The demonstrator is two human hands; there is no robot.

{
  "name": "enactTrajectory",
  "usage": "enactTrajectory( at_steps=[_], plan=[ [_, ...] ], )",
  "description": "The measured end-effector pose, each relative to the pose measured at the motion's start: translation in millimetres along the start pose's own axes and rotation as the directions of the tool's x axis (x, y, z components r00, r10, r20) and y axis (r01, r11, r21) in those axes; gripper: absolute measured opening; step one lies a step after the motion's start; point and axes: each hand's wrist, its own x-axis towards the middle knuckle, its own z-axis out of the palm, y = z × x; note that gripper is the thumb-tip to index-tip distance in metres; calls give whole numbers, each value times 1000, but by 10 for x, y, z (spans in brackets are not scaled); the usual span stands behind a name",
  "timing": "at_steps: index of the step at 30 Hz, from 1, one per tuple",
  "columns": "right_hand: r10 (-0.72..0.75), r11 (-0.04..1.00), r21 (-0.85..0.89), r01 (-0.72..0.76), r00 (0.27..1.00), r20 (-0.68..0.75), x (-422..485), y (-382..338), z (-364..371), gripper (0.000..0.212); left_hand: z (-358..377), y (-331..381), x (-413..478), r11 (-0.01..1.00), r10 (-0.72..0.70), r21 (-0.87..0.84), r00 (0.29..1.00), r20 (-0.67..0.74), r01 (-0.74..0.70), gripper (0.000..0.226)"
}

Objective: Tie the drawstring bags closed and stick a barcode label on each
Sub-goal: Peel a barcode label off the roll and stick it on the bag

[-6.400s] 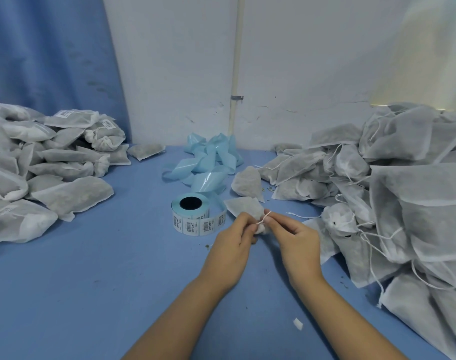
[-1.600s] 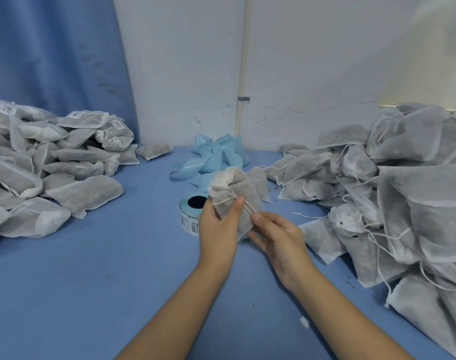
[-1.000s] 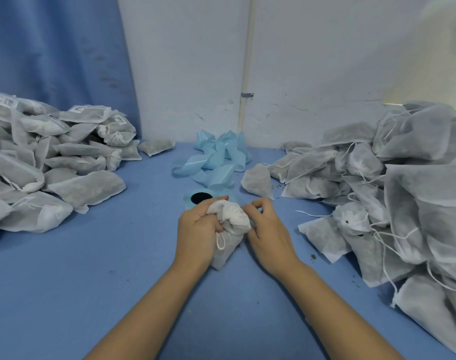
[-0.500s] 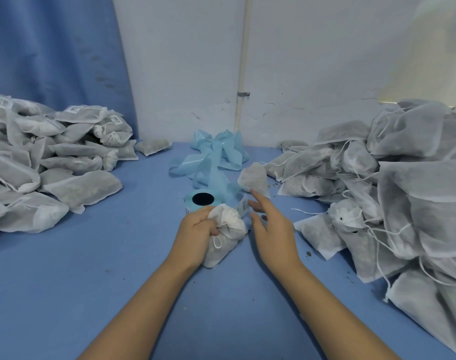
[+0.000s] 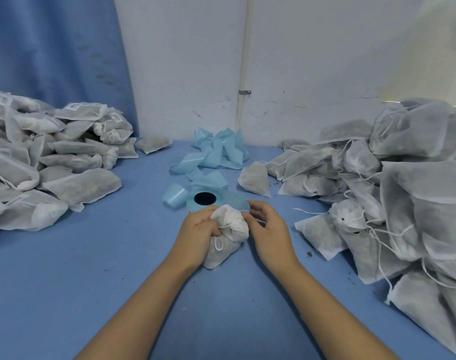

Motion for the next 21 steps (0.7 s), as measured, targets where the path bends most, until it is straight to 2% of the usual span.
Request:
enactTrajectory(
  at_steps=[7,16,21],
  plan=[
    [12,993,117,-10,1000,-17,-17,-3,1,12,11,33,-9,1000,16,-12,1000,-3,-16,29],
    [35,991,125,-35,999,8,-3,24,-2,16,21,35,-3,1000,-9,13,1000,-20,10,23],
    [46,990,135,-50,998,34,-5,35,-5,17,12,28,-1,1000,0,19,1000,-5,0,32]
  ],
)
